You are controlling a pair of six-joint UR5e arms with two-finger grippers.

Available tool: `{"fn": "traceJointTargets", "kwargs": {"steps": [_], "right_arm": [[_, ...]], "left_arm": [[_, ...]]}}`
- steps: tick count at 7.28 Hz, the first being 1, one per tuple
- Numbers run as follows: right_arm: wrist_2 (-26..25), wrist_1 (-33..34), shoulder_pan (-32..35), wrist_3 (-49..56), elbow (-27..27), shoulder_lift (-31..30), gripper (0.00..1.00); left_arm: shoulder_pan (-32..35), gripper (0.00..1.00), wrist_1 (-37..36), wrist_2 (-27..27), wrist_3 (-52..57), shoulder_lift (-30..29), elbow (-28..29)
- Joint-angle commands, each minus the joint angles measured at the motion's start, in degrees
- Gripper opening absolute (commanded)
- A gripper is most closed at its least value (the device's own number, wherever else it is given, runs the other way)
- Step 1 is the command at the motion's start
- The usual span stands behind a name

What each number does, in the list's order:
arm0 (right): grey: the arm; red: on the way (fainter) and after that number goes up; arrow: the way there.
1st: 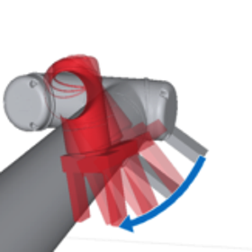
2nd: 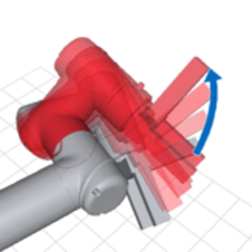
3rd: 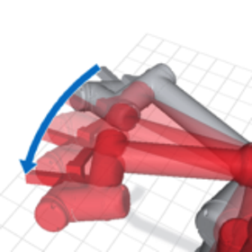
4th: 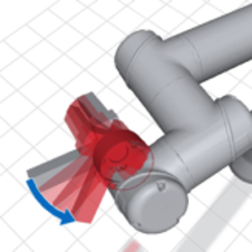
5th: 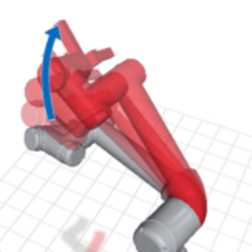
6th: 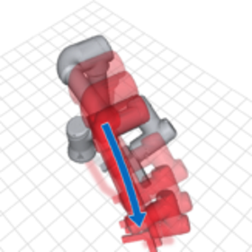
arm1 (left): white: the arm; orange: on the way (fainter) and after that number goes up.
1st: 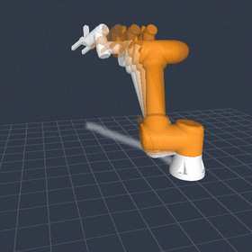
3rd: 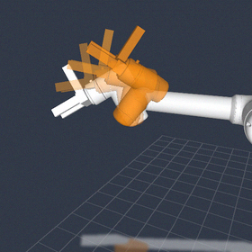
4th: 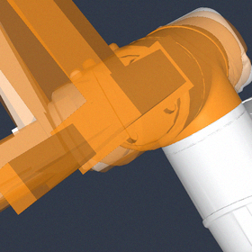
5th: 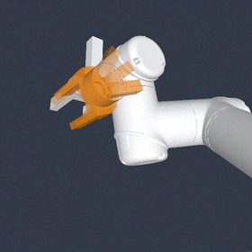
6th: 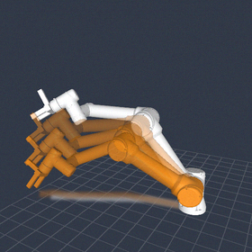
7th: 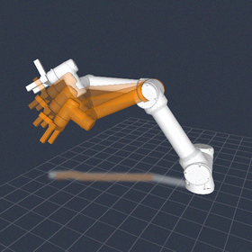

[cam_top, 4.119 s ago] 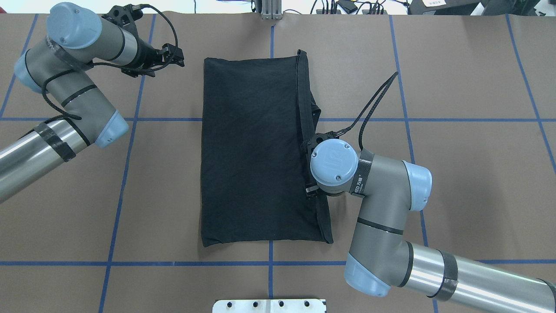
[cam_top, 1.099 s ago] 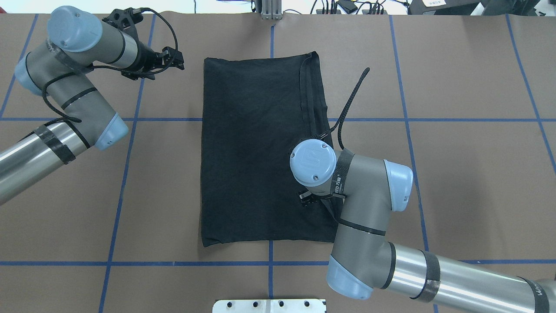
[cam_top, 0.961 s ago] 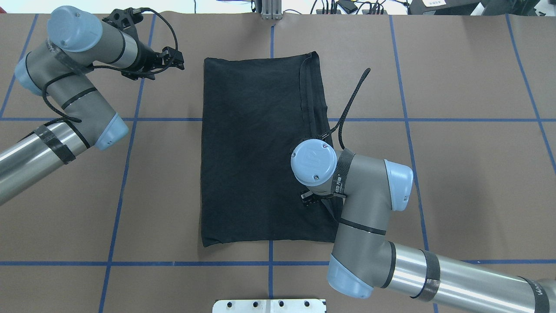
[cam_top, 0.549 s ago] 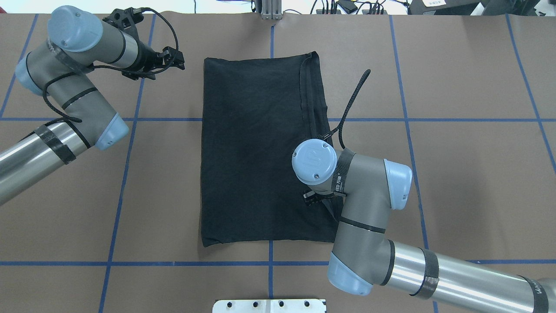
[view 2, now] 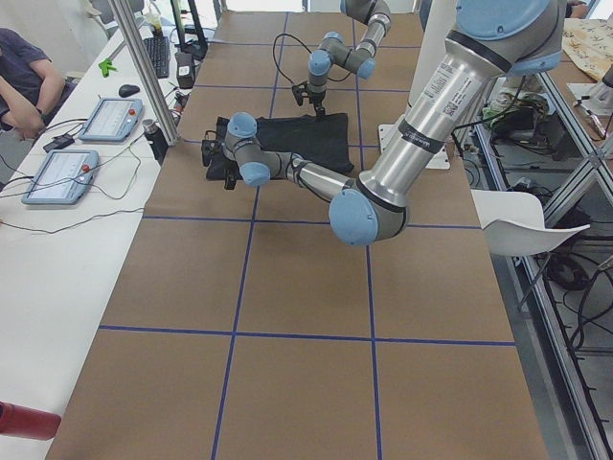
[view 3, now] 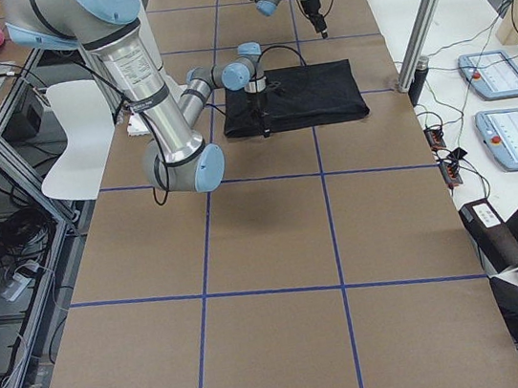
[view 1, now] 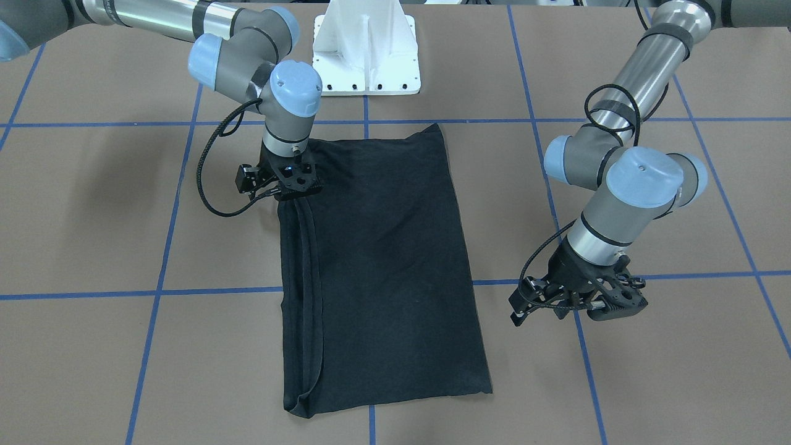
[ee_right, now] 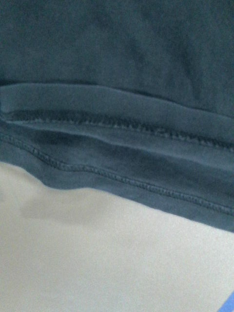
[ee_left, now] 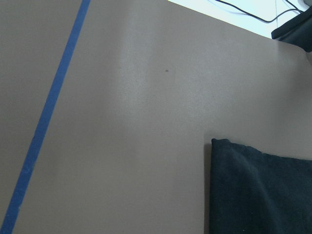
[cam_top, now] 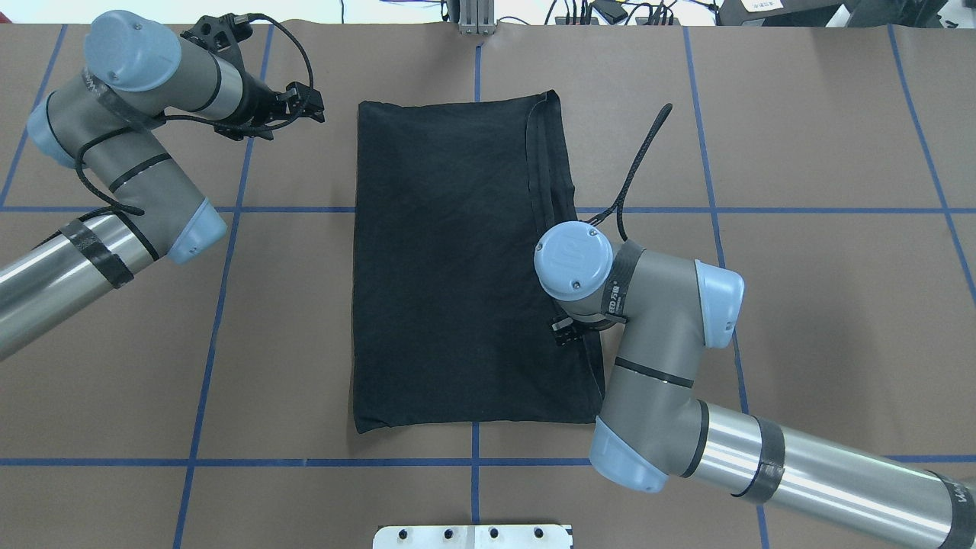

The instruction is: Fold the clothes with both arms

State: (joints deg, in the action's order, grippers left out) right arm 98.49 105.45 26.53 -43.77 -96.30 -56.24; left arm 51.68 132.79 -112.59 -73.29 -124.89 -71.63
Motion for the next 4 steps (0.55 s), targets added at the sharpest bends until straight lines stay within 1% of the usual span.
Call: {"fn": "traceJointTargets", "kwargs": {"steps": [1, 2, 4], "right_arm": [[1.79, 0.19, 2.47, 2.63, -0.99, -2.55, 1.0], [1.88, 0.28, 3.09, 3.08, -1.95, -3.69, 1.0], [2.84, 2.98, 4.75, 4.92, -6.68, -4.41, 1.0]], "left_arm": [[0.0, 1.0, -0.08, 0.0, -0.01, 0.0, -0.09], [0.0, 1.0, 0.01, 0.18, -0.1, 0.0, -0.09], [0.0, 1.0, -0.08, 0.18, -0.1, -0.09, -0.18]]}}
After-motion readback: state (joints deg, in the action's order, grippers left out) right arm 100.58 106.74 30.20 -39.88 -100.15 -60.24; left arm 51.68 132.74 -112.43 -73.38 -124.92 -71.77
